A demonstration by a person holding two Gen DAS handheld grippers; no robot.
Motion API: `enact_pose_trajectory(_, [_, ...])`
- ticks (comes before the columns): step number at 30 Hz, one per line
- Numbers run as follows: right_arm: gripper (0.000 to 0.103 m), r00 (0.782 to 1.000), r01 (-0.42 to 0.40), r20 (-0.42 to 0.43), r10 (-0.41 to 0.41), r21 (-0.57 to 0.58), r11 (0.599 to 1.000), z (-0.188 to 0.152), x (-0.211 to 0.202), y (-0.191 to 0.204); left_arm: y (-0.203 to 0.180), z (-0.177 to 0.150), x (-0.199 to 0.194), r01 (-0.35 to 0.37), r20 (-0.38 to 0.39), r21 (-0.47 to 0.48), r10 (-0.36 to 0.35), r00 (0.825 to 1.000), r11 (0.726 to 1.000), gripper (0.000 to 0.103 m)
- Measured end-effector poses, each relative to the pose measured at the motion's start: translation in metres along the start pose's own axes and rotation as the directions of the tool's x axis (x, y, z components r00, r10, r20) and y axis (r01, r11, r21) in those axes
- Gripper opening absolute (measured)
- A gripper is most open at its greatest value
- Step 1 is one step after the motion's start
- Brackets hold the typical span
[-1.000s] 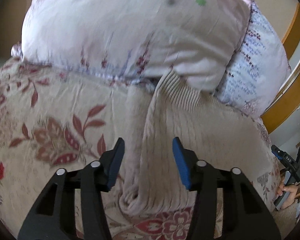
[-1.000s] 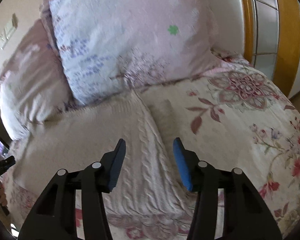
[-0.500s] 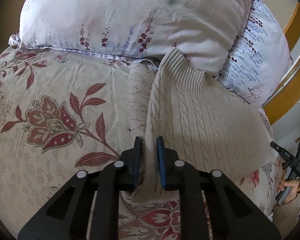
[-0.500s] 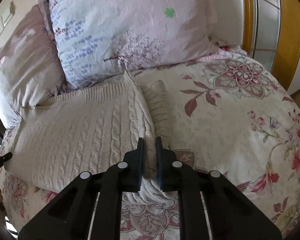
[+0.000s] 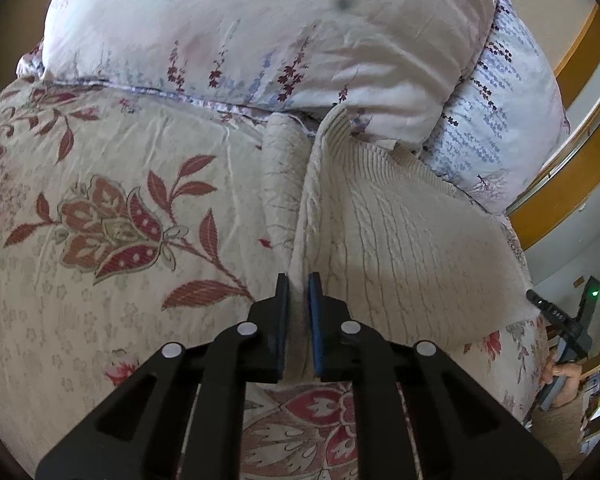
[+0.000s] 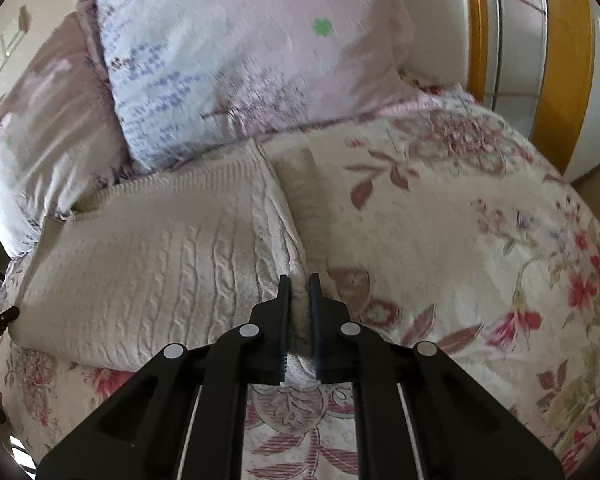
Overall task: Fold small clothes
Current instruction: 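Pinch and straighten the folded sweater edge with the left gripper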
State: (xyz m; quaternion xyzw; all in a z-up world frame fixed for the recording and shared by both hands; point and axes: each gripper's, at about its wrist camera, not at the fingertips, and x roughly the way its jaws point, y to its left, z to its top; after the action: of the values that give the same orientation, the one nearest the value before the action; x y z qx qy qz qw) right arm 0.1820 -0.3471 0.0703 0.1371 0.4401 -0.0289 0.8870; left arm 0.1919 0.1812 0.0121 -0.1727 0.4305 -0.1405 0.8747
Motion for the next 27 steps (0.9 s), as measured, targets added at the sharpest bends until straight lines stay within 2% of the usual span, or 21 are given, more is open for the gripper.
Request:
enact_pose_trajectory(3, [0.010,1.000,0.013,0.002,-0.013,-0.021,1.000,-0.004,0.002,0.003,0.003,-0.006,-0.001,0.004,-0.002,-0.001,-0.004,1.000,1.000,0.008])
enact_pose_trajectory(7, [0.010,0.997,0.068,-0.022,-0.070,-0.078,0.995,-0.005,0.013,0.009,0.006,-0.009,0.006,0.001,-0.005,-0.004,-0.001,1.000,1.000,0.009])
enact_pose_trajectory(9, [0.011,0.996,0.086,-0.023,-0.088,-0.094,0.992,-0.004,0.013,0.012,0.004,-0.007,0.006,-0.002,-0.009,-0.003,0.002,1.000,1.000,0.013])
enact_pose_trajectory(10, [0.016,0.995,0.092,-0.027,-0.096,-0.100,0.991,-0.004,0.012,0.014,0.002,-0.006,0.005,-0.003,-0.005,0.000,0.003,1.000,1.000,0.015])
enact_pose_trajectory(12, [0.031,0.991,0.128,-0.021,-0.130,-0.101,0.987,-0.001,0.008,0.015,-0.001,-0.003,0.000,-0.024,0.010,0.007,0.023,1.000,1.000,0.036])
enact_pose_trajectory(13, [0.041,0.991,0.133,-0.008,-0.135,-0.092,0.987,0.001,0.004,0.016,-0.003,-0.002,-0.005,-0.036,0.035,0.014,0.036,0.999,0.999,0.040])
enact_pose_trajectory(18, [0.055,0.999,0.048,0.027,-0.045,-0.115,0.992,0.009,-0.007,0.039,-0.028,0.003,-0.019,-0.100,0.133,0.106,0.086,0.987,0.989,0.061])
enact_pose_trajectory(22, [0.055,0.999,-0.033,-0.013,0.031,-0.190,0.981,0.006,0.005,0.075,-0.056,0.001,-0.015,-0.125,0.147,0.213,0.095,0.985,0.969,0.065])
enact_pose_trajectory(27, [0.057,0.998,-0.051,-0.059,0.036,-0.259,0.965,-0.003,0.023,0.105,-0.070,-0.003,0.006,-0.167,0.096,0.282,0.145,0.985,0.945,0.068])
